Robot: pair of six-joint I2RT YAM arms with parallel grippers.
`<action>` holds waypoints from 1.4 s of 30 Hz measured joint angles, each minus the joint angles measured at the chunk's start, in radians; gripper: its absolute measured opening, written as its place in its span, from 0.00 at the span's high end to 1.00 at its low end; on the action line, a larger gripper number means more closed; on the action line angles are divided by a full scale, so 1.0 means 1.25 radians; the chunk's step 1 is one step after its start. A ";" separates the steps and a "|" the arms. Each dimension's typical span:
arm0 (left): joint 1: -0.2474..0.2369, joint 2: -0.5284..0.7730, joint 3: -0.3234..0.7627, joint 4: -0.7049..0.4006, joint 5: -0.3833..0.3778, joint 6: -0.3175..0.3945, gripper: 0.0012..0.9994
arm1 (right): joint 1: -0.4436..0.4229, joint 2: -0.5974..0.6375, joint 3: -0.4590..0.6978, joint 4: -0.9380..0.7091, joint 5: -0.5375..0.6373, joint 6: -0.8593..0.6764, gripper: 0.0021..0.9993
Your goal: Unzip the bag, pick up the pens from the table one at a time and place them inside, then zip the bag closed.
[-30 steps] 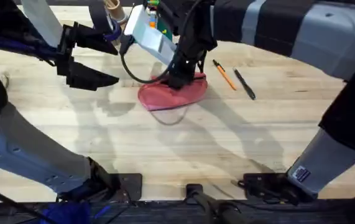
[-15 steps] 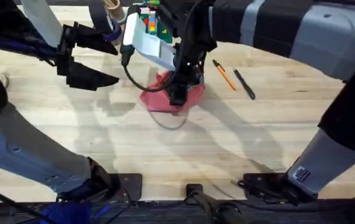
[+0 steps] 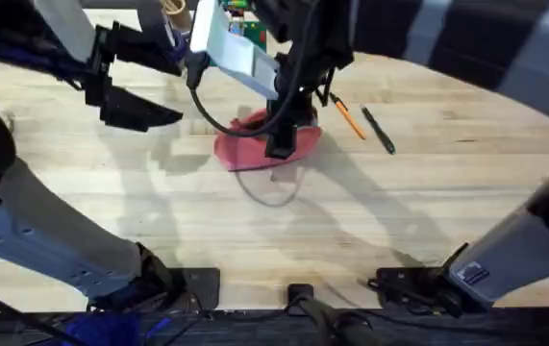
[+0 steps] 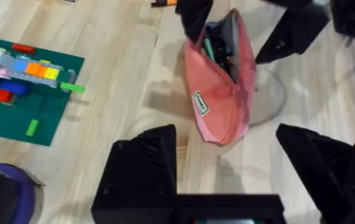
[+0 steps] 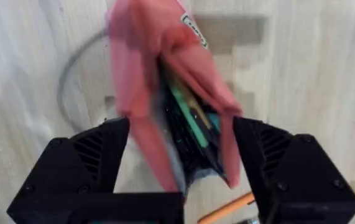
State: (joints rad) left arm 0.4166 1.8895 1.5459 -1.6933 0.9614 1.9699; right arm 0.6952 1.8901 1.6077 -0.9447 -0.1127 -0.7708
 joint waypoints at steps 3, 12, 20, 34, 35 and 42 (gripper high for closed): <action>-0.024 0.000 0.049 -0.001 -0.026 -0.046 0.00 | 0.000 -0.028 0.000 -0.005 0.000 0.000 0.00; -0.134 -0.070 0.116 0.002 -0.122 -0.185 0.00 | -0.019 -0.103 0.000 -0.028 0.000 0.013 0.00; -0.201 -0.254 0.124 -0.001 -0.203 -0.301 0.00 | -0.177 -0.180 0.000 -0.047 -0.003 0.097 0.00; -0.201 -0.364 -0.001 0.019 -0.239 -0.410 0.00 | -0.231 -0.181 0.000 -0.110 -0.004 0.143 0.00; -0.201 -0.376 -0.010 0.020 -0.241 -0.411 0.00 | -0.231 -0.180 0.000 -0.110 -0.004 0.149 0.00; -0.201 -0.428 -0.018 0.019 -0.241 -0.426 0.00 | -0.242 -0.181 0.000 -0.094 0.022 0.234 0.00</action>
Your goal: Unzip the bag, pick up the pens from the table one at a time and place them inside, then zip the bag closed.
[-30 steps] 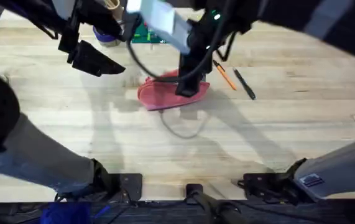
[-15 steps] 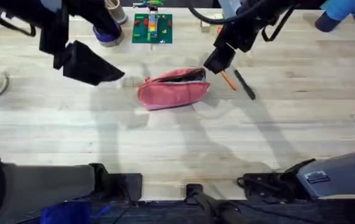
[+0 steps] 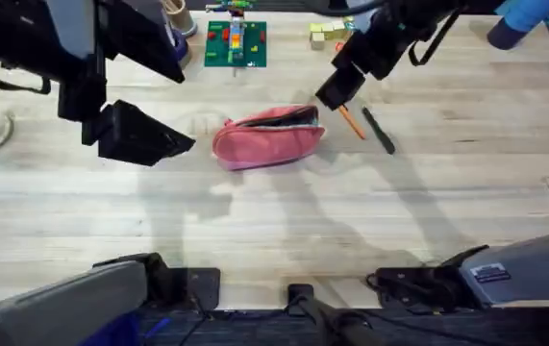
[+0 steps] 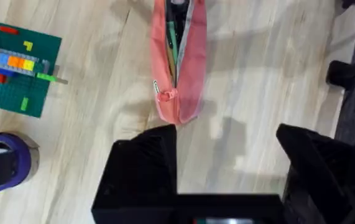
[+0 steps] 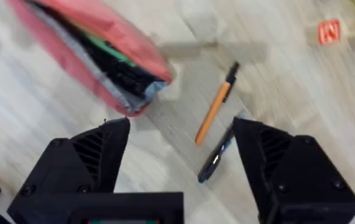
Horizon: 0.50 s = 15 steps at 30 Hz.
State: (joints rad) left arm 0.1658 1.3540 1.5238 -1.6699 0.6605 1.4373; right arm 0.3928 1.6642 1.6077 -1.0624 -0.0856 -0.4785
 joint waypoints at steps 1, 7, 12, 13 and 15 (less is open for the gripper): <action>0.000 0.000 0.000 0.000 0.000 -0.004 0.00 | -0.004 0.000 0.000 0.000 0.010 0.017 0.00; 0.000 0.000 0.000 0.001 0.000 -0.019 0.00 | -0.017 0.000 0.000 -0.026 -0.005 0.081 0.00; 0.000 0.000 0.000 0.001 0.000 -0.020 0.00 | -0.018 0.000 0.000 -0.026 -0.006 0.091 0.00; 0.000 0.000 0.000 0.001 0.000 -0.022 0.00 | -0.019 0.001 0.000 -0.026 -0.004 0.092 0.00; 0.000 0.000 0.000 0.001 0.000 -0.022 0.00 | -0.023 0.006 0.000 -0.028 -0.003 0.102 0.00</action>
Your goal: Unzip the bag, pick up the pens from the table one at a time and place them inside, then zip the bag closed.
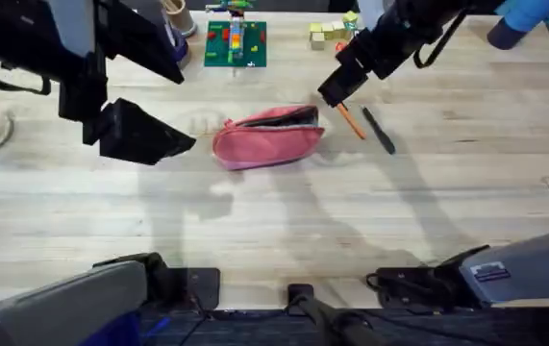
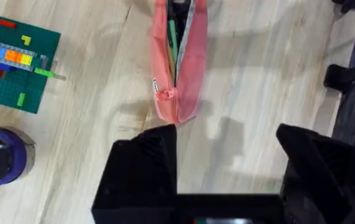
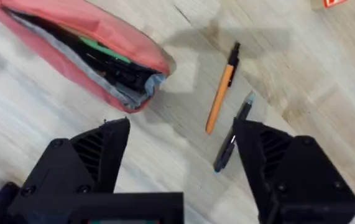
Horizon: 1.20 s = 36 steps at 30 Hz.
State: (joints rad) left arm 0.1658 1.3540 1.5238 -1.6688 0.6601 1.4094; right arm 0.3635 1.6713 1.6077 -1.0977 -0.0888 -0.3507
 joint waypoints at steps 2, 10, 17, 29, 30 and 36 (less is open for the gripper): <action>0.000 0.000 0.000 0.000 0.000 0.000 0.00 | -0.006 0.012 0.000 0.000 0.002 0.019 0.00; 0.000 0.000 0.000 0.000 0.000 -0.002 0.00 | -0.038 0.080 0.000 0.010 0.006 0.096 0.00; 0.000 0.000 0.000 0.000 0.000 -0.002 0.00 | -0.072 0.084 -0.035 0.086 0.007 0.119 0.00; 0.000 0.000 0.000 0.000 0.000 -0.002 0.00 | -0.082 0.084 -0.171 0.244 0.011 0.150 0.00; 0.000 0.000 0.000 0.000 0.000 -0.002 0.00 | -0.082 0.084 -0.177 0.255 0.011 0.154 0.01; 0.000 0.000 0.000 0.000 0.000 -0.003 0.00 | -0.080 0.084 -0.223 0.298 0.043 0.179 0.01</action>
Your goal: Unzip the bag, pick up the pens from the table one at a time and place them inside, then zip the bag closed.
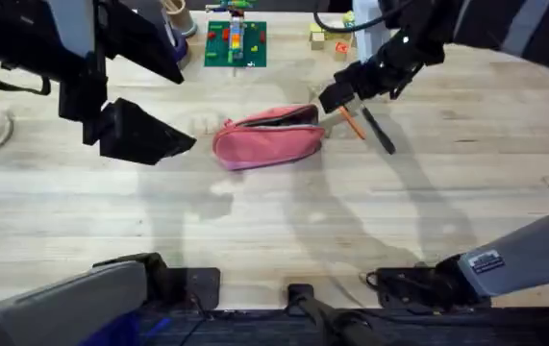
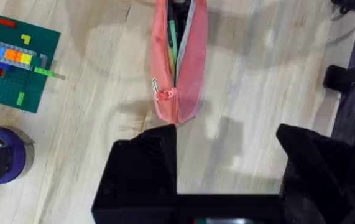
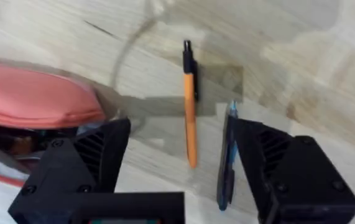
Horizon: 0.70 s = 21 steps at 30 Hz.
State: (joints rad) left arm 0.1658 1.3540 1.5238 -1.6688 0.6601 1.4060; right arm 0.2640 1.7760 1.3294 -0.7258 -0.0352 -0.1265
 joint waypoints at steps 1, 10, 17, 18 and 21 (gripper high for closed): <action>0.000 0.000 0.000 0.000 0.000 0.000 0.00 | 0.001 0.000 -0.005 0.000 0.006 0.002 0.01; 0.000 0.000 0.000 0.000 0.000 0.000 0.01 | 0.038 0.000 -0.050 0.080 0.031 0.030 0.01; 0.000 0.000 0.000 0.000 0.000 0.000 0.00 | 0.040 0.042 -0.070 0.096 0.043 0.052 0.01; 0.000 0.000 0.000 0.000 0.000 0.000 0.00 | 0.040 0.052 -0.071 0.098 0.046 0.054 0.02; 0.000 0.000 0.000 0.000 0.000 0.000 0.00 | 0.047 0.061 -0.071 0.102 0.052 0.057 0.06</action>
State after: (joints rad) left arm 0.1658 1.3540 1.5238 -1.6685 0.6601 1.4059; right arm 0.3225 1.8525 1.2411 -0.5978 0.0301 -0.0551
